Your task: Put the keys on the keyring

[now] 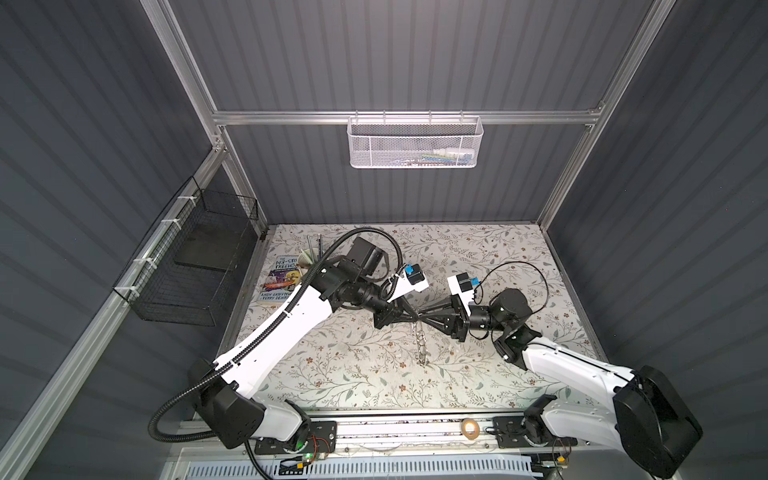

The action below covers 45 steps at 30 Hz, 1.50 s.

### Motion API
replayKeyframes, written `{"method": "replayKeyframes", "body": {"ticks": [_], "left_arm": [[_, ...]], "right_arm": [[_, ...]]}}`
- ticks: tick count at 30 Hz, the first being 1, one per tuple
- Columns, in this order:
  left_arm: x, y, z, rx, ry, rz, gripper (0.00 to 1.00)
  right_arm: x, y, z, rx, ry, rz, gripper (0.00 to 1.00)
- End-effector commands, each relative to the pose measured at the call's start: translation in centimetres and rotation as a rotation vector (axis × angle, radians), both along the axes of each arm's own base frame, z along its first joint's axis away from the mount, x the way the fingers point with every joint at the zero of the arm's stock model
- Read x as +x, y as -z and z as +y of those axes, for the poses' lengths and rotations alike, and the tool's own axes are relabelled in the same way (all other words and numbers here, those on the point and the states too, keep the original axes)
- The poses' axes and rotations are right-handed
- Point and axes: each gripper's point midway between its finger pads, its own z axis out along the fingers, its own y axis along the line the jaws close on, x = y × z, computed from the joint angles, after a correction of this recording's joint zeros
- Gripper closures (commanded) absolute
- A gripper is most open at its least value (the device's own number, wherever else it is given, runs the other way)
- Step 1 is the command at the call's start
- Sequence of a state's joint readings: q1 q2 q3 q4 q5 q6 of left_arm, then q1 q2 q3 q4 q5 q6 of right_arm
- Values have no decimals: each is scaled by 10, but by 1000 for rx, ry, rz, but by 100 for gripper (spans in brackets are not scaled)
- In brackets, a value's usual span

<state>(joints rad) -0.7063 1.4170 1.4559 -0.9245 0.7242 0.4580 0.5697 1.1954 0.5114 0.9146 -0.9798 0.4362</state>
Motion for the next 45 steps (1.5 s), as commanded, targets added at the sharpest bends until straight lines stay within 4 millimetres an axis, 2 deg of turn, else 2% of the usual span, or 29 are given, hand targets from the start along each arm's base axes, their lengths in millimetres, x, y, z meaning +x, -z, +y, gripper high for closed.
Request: {"method": "replayKeyframes", "body": {"ticks": [1, 10, 19, 22, 27, 29, 30, 32, 38, 40, 43, 45], "left_arm": [[-2, -11, -4, -25, 29, -19, 100], [-1, -5, -3, -6, 28, -14, 100], [0, -5, -4, -9, 27, -16, 100], [0, -2, -4, -4, 25, -12, 100], [4, -1, -6, -18, -1, -10, 100], [6, -5, -7, -46, -28, -21, 92], [5, 2, -5, -44, -41, -11, 90], [6, 1, -3, -67, -75, -26, 83], [6, 7, 0, -117, -132, -18, 75], [6, 11, 0, -134, -144, -11, 75], [5, 18, -4, -161, -148, 13, 88], [4, 19, -6, -188, -145, 29, 91]], "right_arm": [[1, -9, 3, 14, -2, -30, 76], [0, -10, 3, 13, -7, -37, 78], [-1, -5, 5, 3, -20, -23, 91], [-2, -4, 6, 2, -24, -18, 100], [-1, -5, 5, 13, -19, -11, 100], [-1, -8, 4, 31, -14, -21, 100], [-2, -10, 4, 42, -16, -25, 100], [-3, -13, 4, 57, -18, -28, 100], [-3, -21, 3, 99, -25, -29, 100], [-3, -23, 3, 113, -25, -26, 100], [-2, -25, 3, 132, -26, -23, 100], [-1, -25, 3, 139, -27, -18, 100]]}}
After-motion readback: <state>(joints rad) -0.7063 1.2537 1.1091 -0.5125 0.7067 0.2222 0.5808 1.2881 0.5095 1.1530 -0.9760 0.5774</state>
